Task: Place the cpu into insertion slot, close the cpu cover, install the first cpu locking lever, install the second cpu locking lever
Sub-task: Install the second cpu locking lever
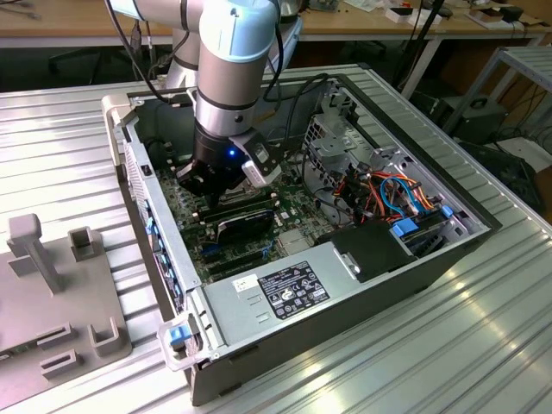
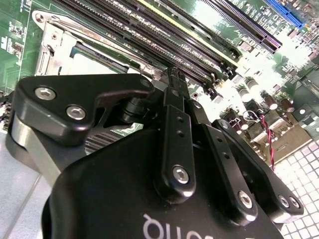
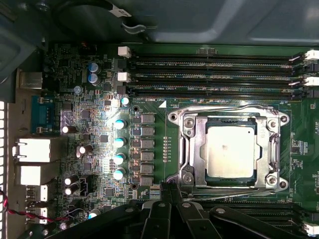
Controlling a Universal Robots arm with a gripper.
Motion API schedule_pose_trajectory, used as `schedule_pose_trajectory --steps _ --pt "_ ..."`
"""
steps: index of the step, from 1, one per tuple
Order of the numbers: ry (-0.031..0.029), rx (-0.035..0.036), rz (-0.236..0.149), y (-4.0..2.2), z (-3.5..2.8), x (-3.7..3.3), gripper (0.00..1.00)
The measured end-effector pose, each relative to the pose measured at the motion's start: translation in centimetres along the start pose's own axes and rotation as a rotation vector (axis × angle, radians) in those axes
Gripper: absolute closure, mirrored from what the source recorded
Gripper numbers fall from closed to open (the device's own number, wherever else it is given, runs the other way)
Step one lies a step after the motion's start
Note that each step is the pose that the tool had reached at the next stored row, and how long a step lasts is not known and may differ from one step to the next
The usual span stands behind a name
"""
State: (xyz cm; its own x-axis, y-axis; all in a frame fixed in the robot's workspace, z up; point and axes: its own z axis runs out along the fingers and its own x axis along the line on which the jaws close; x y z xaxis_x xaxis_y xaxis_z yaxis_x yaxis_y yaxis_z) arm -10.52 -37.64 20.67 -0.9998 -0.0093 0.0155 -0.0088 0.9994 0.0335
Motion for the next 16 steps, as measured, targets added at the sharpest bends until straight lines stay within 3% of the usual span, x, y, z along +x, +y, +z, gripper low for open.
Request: schedule_pose_trajectory --steps 16 --pt "0.0 -0.0001 0.0 0.33 0.02 0.0 0.89"
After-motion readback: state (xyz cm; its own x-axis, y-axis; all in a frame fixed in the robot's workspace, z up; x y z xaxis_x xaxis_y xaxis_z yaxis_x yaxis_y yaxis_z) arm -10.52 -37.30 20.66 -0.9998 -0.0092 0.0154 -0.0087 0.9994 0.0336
